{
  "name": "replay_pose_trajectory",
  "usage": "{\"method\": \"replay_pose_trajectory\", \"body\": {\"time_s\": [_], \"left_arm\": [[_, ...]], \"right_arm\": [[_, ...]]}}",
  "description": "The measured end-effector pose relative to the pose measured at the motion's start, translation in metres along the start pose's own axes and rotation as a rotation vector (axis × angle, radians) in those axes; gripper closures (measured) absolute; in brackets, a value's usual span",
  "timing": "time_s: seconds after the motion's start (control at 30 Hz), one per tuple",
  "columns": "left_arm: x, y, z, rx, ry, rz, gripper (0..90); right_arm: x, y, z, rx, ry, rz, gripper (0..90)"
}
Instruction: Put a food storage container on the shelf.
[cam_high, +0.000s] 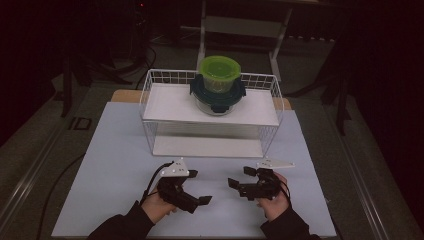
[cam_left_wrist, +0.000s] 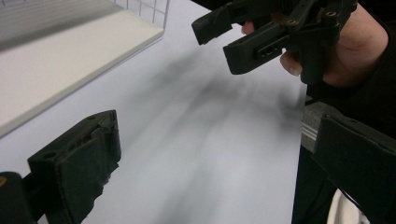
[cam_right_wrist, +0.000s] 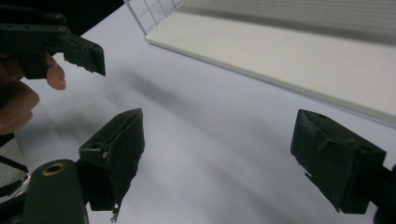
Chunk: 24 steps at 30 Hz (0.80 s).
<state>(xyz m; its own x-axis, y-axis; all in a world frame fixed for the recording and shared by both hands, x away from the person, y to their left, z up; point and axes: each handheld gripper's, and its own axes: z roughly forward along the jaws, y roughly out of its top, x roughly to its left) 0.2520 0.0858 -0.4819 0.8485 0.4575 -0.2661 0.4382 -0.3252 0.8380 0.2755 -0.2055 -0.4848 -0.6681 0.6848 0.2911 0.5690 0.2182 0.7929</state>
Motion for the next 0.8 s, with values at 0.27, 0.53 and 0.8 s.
{"method": "replay_pose_trajectory", "body": {"time_s": [0.27, 0.53, 0.8], "left_arm": [[0.002, -0.010, 0.000, 0.004, 0.009, -0.014, 0.8], [0.004, -0.019, 0.000, 0.013, 0.056, 0.029, 0.7], [0.008, -0.024, -0.002, 0.023, 0.063, 0.032, 0.7]], "right_arm": [[-0.005, -0.011, -0.001, 0.010, -0.020, -0.014, 16.6], [-0.012, -0.016, 0.002, 0.021, -0.032, -0.009, 16.6], [-0.014, -0.017, 0.006, 0.034, -0.031, -0.009, 16.6]]}}
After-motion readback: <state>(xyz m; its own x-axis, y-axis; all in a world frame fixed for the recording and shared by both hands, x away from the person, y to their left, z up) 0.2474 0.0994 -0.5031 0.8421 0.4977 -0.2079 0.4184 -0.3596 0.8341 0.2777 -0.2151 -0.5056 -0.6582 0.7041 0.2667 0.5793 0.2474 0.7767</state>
